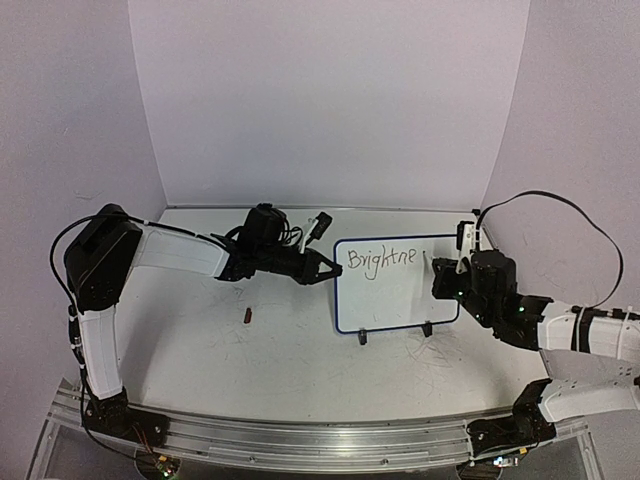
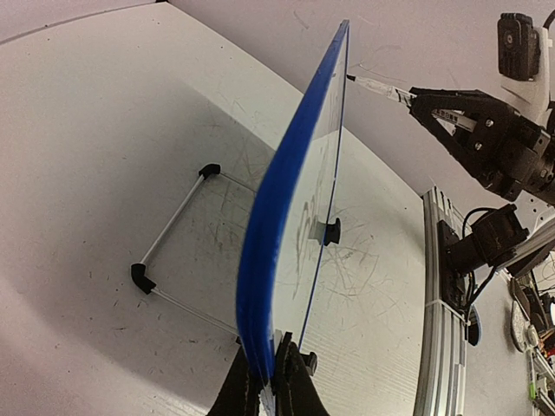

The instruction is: Write a sentence on the whiteboard

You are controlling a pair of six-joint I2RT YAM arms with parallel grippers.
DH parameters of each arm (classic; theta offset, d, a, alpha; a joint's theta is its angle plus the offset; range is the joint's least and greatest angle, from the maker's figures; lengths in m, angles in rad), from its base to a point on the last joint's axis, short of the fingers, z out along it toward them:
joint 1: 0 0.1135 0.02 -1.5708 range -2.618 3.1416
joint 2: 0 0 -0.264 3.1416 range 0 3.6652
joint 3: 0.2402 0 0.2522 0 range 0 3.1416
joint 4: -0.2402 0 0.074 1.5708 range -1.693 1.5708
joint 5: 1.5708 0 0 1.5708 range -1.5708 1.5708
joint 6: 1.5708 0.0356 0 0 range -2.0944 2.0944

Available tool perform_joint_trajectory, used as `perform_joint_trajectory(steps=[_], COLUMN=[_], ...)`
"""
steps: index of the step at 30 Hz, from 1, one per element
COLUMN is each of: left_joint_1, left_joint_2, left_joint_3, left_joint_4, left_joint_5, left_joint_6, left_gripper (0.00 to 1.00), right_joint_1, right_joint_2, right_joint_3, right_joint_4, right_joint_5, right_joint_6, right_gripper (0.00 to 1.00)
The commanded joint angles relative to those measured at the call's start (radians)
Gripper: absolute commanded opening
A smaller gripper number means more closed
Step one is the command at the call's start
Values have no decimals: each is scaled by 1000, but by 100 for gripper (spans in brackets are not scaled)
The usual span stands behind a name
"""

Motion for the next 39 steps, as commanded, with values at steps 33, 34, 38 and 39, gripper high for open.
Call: perform_joint_trajectory(steps=[33,34,38,39], left_joint_1=[-11,-11,-11,-11], left_joint_2=[3,2,2,2], left_joint_3=[-17,-18,-20,-19], left_joint_4=[-111,-111,-111,-111], left_joint_5=[-106,-106,-108,-108], left_joint_6=[44,44,44,44], left_gripper=[0,0,0,0], right_joint_1=[-9,-9,-9,-9], right_joint_2=[3,1,-12,-14], right_joint_3=[-11,-11,-16,-17], right_joint_4=[-7,-9,-17,-20], right_joint_5=[-30,-27,-16,-14], right_joint_6=[8,10,14,14], right_gripper=[0,0,0,0])
